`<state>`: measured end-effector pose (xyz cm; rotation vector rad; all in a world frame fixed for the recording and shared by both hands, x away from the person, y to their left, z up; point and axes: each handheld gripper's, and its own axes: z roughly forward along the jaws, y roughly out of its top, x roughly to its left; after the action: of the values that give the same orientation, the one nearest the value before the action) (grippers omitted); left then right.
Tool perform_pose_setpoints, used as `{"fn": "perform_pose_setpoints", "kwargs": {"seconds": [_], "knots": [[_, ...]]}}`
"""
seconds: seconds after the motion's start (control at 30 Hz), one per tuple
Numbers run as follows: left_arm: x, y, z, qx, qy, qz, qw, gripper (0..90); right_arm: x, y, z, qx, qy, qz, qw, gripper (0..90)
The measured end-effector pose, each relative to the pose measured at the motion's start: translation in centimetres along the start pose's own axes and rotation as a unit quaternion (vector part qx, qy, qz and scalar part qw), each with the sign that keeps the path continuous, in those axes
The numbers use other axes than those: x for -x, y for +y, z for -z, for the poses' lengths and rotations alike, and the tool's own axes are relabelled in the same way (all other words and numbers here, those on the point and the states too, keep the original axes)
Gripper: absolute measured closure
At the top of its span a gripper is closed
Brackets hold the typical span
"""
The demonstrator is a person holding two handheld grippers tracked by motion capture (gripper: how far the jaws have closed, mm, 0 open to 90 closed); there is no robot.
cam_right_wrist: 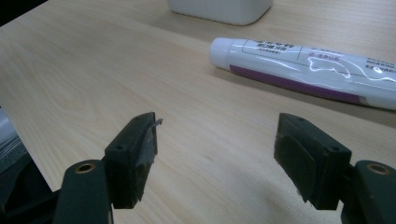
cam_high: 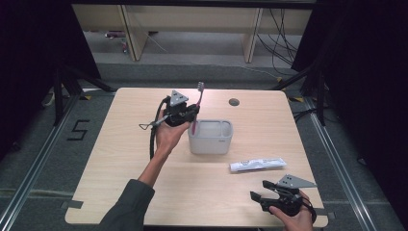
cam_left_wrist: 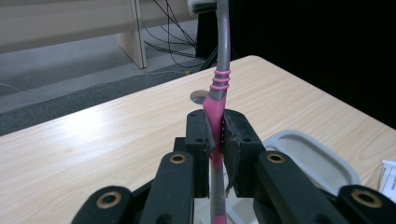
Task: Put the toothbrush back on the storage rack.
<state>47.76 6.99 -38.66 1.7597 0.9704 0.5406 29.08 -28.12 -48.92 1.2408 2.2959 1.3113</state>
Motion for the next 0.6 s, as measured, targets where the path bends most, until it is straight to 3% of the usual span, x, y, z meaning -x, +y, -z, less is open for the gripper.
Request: {"fn": "perform_pose_setpoints", "kwargs": {"seconds": [0.27, 0.6], "knots": [[-0.3, -1.2, -0.4, -0.007, -0.001, 0.011, 0.9999, 80.3, 0.0, 0.0, 0.0, -0.001, 0.001, 0.0, 1.0, 30.7], [-0.3, -1.9, -0.8, -0.017, 0.003, 0.01, 0.9998, 80.3, 0.0, 0.0, 0.0, -0.001, 0.0, 0.001, 1.0, 30.6]]}}
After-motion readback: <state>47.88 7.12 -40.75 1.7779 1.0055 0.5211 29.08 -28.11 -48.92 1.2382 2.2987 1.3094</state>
